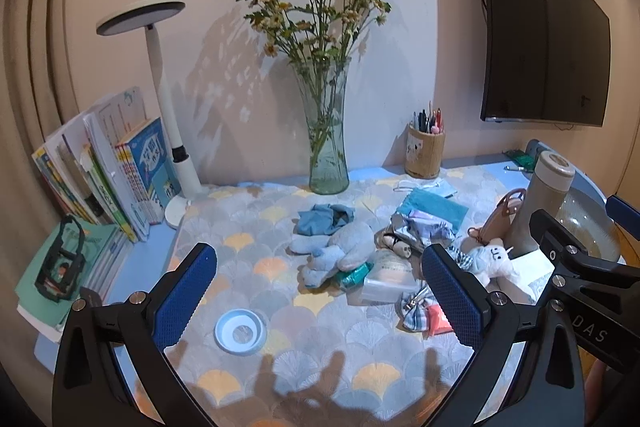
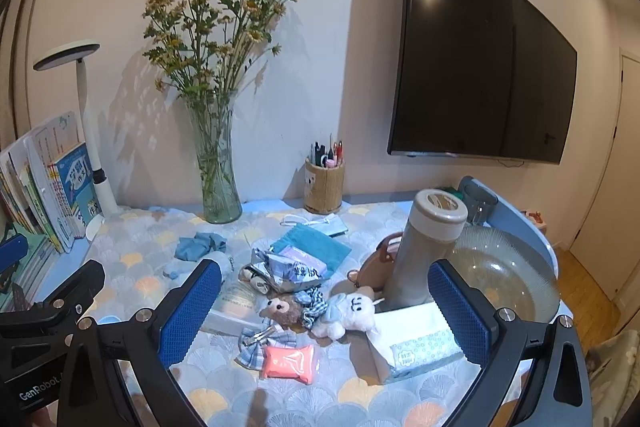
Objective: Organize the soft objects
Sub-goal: 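Move the left gripper to the blue-white ring bowl while the right gripper moves to the pink packet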
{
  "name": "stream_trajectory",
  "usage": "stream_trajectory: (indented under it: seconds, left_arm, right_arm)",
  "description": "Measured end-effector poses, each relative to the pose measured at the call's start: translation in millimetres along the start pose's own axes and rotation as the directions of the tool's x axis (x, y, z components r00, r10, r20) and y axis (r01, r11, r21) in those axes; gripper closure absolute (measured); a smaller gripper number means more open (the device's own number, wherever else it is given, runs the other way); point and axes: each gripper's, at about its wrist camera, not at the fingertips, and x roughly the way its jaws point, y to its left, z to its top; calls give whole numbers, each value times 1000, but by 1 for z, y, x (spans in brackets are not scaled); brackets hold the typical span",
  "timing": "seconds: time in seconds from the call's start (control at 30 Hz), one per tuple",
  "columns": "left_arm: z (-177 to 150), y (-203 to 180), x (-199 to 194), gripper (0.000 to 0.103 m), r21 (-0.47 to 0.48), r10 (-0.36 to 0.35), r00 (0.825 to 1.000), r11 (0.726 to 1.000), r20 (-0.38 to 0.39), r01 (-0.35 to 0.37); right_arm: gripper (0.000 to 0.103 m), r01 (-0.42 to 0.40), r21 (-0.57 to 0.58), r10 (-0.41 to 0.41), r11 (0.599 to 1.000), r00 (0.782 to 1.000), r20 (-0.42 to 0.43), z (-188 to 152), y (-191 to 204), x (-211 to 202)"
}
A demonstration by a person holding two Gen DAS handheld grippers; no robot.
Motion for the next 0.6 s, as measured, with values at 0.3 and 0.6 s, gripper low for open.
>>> stream_trajectory:
  seconds: [0.3,0.6]
  left_arm:
    - [-1,-14,4,1,16,-24,1000,1000,-7,24]
    - [-1,-23,0,1,27,-30,1000,999,-8,30]
  right_arm:
    - [0,36,22,-36,999,999,-27,-7,-13,5]
    - [0,51,42,-50,998,998,-30,-9,-24,1]
